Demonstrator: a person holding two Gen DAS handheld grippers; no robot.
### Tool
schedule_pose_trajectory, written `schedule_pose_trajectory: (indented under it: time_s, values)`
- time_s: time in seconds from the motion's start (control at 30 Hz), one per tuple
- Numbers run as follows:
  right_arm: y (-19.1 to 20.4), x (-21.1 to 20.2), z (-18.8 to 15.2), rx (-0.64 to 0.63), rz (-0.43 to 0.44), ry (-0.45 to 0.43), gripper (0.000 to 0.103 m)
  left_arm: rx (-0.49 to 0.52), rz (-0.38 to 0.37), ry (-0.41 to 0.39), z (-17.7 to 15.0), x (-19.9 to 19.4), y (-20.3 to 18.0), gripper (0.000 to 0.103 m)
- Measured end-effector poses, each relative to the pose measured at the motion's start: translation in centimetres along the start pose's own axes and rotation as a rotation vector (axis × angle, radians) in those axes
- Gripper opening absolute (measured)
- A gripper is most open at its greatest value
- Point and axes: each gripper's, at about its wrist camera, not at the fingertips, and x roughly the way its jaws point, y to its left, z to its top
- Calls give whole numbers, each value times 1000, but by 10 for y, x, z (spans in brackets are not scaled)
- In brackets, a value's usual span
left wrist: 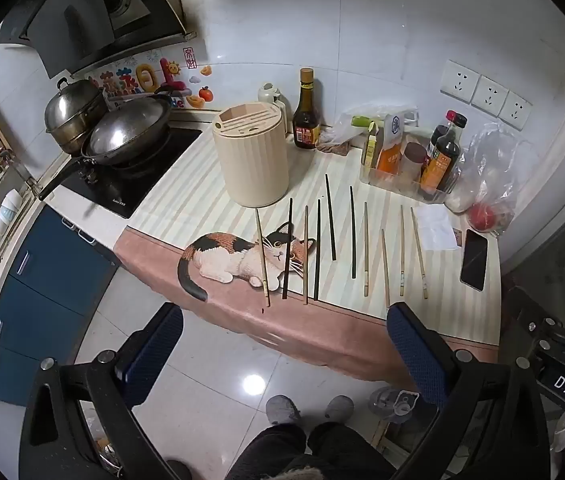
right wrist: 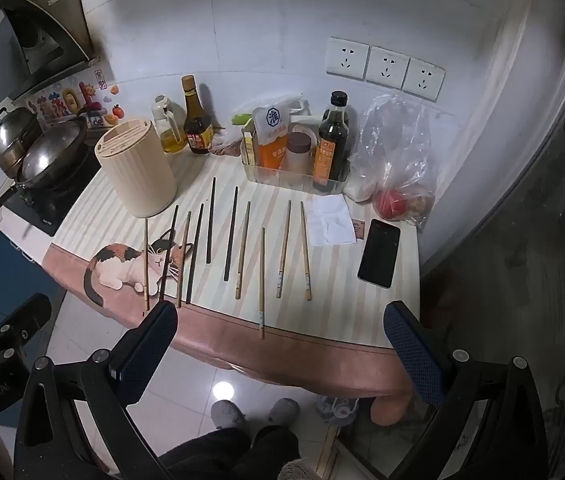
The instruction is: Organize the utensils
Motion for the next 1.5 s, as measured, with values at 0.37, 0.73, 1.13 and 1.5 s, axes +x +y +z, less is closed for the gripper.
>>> schedule_pose_trajectory:
  time_s: [0.37, 0.73, 1.13, 1.5]
  values:
    - [-1, -3, -5, 0, 0, -9, 103, 3, 1, -12, -1, -4, 0, 103]
    - [-2, -15, 0, -1, -8, -15, 103, 4, 1, -22, 4, -12, -4, 103]
    - [-6, -12, -5, -2, -4, -25, 103, 3, 0, -28, 2, -12, -3, 103]
    - [-6, -13, -4, -2, -6, -29, 103, 1, 1, -31, 1, -13, -2, 103]
